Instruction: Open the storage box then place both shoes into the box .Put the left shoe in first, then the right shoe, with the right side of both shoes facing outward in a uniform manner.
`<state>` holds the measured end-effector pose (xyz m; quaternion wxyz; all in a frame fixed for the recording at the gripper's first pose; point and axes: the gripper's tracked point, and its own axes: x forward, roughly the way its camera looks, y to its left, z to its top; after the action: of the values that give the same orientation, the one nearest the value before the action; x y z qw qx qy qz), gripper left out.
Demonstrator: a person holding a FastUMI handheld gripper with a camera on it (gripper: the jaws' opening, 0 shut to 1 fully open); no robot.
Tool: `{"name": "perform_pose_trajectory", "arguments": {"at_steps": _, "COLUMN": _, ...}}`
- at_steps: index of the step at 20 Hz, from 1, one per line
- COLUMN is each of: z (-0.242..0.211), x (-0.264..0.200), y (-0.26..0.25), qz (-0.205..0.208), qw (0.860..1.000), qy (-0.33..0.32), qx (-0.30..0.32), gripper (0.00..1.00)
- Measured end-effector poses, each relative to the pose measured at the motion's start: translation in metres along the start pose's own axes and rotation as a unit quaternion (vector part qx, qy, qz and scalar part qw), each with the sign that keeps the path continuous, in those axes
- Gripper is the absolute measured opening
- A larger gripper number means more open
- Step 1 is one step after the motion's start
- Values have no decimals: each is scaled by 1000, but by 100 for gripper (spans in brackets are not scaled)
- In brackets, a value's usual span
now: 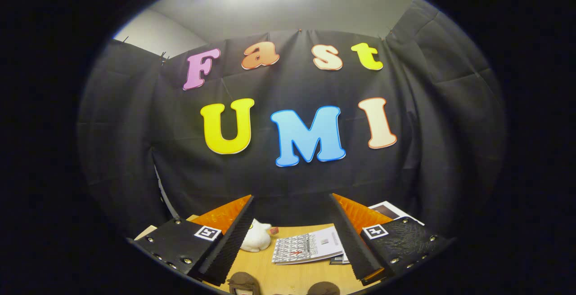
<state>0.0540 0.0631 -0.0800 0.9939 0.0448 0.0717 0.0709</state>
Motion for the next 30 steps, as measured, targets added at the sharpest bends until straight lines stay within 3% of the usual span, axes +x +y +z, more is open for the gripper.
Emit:
{"name": "perform_pose_trajectory", "arguments": {"at_steps": 4, "z": -59, "x": 6, "y": 57, "qz": 89, "qw": 991, "qy": 82, "qx": 55, "gripper": 98}}
{"name": "perform_pose_trajectory", "arguments": {"at_steps": 7, "z": -99, "x": 3, "y": 105, "qz": 162, "qw": 970, "qy": 148, "qx": 105, "gripper": 98}}
{"name": "perform_pose_trajectory", "arguments": {"at_steps": 13, "z": -168, "x": -6, "y": 183, "qz": 264, "qw": 903, "qy": 278, "qx": 193, "gripper": 96}}
{"name": "perform_pose_trajectory", "arguments": {"at_steps": 15, "z": -192, "x": -12, "y": 205, "qz": 289, "qw": 875, "qy": 318, "qx": 222, "gripper": 96}}
{"name": "perform_pose_trajectory", "arguments": {"at_steps": 18, "z": -232, "x": -18, "y": 234, "qz": 312, "qw": 829, "qy": 378, "qx": 271, "gripper": 96}}
{"name": "perform_pose_trajectory", "arguments": {"at_steps": 22, "z": -260, "x": -32, "y": 256, "qz": 321, "qw": 781, "qy": 434, "qx": 313, "gripper": 96}}
{"name": "perform_pose_trajectory", "arguments": {"at_steps": 26, "z": -279, "x": -34, "y": 273, "qz": 323, "qw": 753, "qy": 464, "qx": 336, "gripper": 96}}
{"name": "perform_pose_trajectory", "arguments": {"at_steps": 30, "z": -288, "x": -24, "y": 292, "qz": 332, "qw": 738, "qy": 470, "qx": 351, "gripper": 93}}
